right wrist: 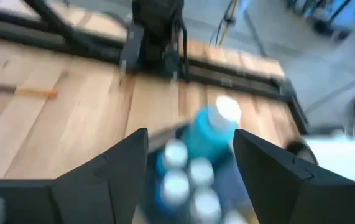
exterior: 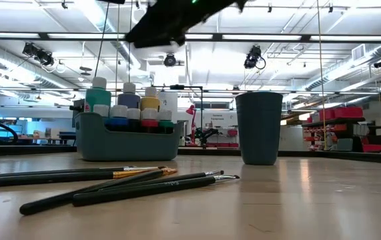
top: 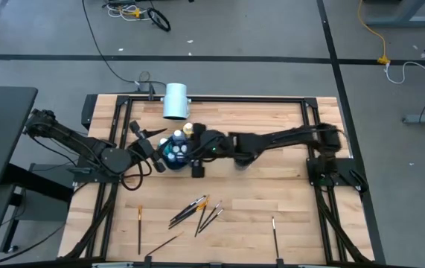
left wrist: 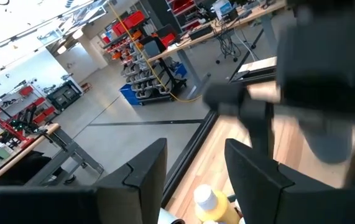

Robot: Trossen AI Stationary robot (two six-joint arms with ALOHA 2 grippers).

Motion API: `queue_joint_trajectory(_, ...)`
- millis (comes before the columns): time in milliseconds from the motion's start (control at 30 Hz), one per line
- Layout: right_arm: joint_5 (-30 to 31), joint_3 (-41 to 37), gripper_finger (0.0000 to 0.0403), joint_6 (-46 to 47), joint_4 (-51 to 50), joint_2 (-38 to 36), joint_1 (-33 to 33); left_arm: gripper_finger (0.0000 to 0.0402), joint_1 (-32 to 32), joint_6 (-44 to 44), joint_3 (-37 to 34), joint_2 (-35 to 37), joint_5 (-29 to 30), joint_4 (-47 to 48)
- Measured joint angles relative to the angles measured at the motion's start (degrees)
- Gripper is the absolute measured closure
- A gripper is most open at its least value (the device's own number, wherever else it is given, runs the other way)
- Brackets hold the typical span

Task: Pick & Place Paint Supplies
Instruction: Put the silver paint brush into the blue cup

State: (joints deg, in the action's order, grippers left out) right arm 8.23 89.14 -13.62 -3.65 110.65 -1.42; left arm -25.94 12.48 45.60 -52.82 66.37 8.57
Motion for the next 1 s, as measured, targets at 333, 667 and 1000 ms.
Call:
queue_joint_trajectory(333, 0.7, 0.0, 0.0163, 9.1, -29.3, -13.9, -5.6, 0.0231, 0.0, 0.0, 0.0, 0.0, 0.0, 0.2)
queue_joint_trajectory(667, 5.4, 0.0, 0.0163, 23.2, -46.6, -16.2, -13.2, 0.0231, 0.0, -0.1, 0.0, 0.0, 0.0, 0.3)
queue_joint_trajectory(1000, 1.9, 0.0, 0.0163, 35.8, -57.5, -16.2, -17.0, 0.0231, 0.0, -1.4, 0.0, 0.0, 0.0, 0.2)
